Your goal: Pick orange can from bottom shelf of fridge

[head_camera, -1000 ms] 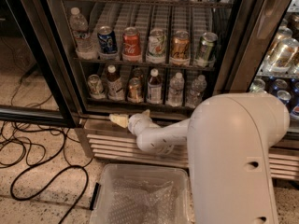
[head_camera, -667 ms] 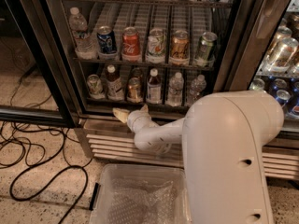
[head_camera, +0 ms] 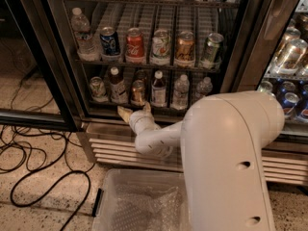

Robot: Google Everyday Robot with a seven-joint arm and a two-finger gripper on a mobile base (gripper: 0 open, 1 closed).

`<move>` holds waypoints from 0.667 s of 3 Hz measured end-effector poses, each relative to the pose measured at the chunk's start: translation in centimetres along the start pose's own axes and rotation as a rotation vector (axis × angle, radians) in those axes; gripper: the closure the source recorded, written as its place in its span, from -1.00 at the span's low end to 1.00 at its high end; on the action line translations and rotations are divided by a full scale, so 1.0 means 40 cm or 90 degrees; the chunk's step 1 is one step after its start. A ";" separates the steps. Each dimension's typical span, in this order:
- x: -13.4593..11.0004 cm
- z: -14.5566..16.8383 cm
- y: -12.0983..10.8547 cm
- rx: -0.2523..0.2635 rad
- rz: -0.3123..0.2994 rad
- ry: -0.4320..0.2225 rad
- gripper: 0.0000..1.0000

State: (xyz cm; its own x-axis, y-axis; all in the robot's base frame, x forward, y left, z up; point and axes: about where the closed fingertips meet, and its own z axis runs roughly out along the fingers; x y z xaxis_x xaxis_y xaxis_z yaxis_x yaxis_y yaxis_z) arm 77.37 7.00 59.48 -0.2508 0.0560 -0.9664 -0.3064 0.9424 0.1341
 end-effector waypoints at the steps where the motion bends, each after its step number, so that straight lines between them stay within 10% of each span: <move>1: -0.018 0.013 -0.010 0.015 -0.022 -0.014 -0.46; 2: -0.028 0.026 -0.025 0.029 -0.039 -0.019 -0.38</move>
Offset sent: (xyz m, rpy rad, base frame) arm 0.0239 -0.0128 0.0091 -0.0948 -0.0650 -0.0552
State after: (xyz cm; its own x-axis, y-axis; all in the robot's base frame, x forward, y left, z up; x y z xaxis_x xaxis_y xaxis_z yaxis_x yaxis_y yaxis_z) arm 78.91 6.36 60.22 -0.2042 0.0065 -0.9789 -0.2785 0.9583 0.0644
